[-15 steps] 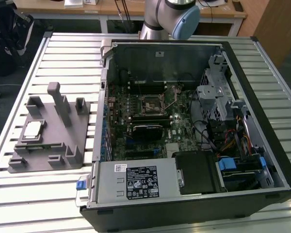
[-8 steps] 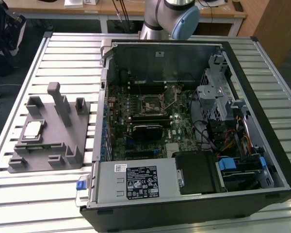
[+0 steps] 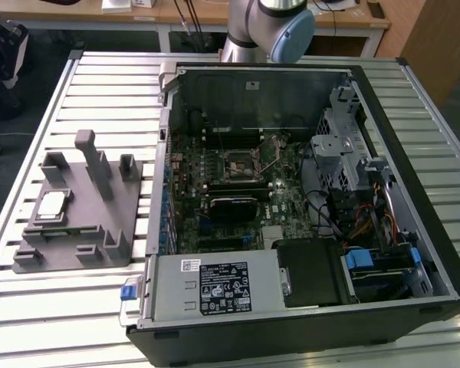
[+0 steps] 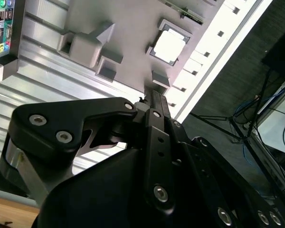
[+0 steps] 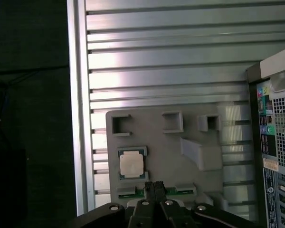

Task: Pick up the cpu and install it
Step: 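Reach for the cpu, then pick up the cpu and move it towards the insertion slot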

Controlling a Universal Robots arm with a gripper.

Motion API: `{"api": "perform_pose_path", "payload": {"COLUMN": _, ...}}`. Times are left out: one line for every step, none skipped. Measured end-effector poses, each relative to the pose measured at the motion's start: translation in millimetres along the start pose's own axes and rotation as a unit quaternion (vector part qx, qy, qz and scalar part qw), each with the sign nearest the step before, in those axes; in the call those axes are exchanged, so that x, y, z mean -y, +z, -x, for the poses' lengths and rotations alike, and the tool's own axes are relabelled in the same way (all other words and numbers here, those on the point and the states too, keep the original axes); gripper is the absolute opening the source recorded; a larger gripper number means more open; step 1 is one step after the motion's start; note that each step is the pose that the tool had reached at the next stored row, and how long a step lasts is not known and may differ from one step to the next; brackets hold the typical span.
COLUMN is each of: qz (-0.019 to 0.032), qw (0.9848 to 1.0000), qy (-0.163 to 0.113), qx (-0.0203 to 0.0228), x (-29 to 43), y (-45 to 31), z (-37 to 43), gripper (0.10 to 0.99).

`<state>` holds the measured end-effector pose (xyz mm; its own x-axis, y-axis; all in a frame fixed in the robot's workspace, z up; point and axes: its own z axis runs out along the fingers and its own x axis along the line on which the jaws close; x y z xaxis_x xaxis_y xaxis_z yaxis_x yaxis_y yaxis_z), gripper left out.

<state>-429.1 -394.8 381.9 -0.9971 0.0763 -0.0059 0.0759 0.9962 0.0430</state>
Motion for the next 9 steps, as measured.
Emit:
{"api": "perform_pose_path", "payload": {"qz": 0.0000, "qw": 1.0000, "qy": 0.000, "qx": -0.0002, "x": 0.2, "y": 0.1, "z": -2.2, "gripper": 0.106}}
{"api": "perform_pose_path", "payload": {"qz": -0.0001, "qw": 1.0000, "qy": 0.000, "qx": -0.0004, "x": 0.3, "y": 0.2, "z": -4.3, "gripper": 0.106}}
{"api": "perform_pose_path", "payload": {"qz": 0.0000, "qw": 1.0000, "qy": 0.000, "qx": -0.0006, "x": 0.5, "y": 0.4, "z": -6.6, "gripper": 0.106}}
{"api": "perform_pose_path", "payload": {"qz": -0.0001, "qw": 1.0000, "qy": 0.000, "qx": -0.0007, "x": 0.7, "y": 0.5, "z": -9.0, "gripper": 0.106}}
{"api": "perform_pose_path", "payload": {"qz": -0.0001, "qw": 1.0000, "qy": 0.000, "qx": -0.0009, "x": 0.9, "y": 0.6, "z": -11.4, "gripper": 0.106}}
{"api": "perform_pose_path", "payload": {"qz": -0.0001, "qw": 1.0000, "qy": 0.000, "qx": -0.0011, "x": 1.1, "y": 0.8, "z": -13.9, "gripper": 0.106}}
{"api": "perform_pose_path", "payload": {"qz": -0.0001, "qw": 1.0000, "qy": 0.000, "qx": -0.0012, "x": 1.3, "y": 0.9, "z": -16.3, "gripper": 0.106}}
{"api": "perform_pose_path", "payload": {"qz": -0.0001, "qw": 1.0000, "qy": 0.000, "qx": -0.0014, "x": 1.5, "y": 1.1, "z": -18.8, "gripper": 0.106}}
{"api": "perform_pose_path", "payload": {"qz": -0.0001, "qw": 1.0000, "qy": 0.000, "qx": -0.0016, "x": 1.7, "y": 1.2, "z": -20.9, "gripper": 0.106}}
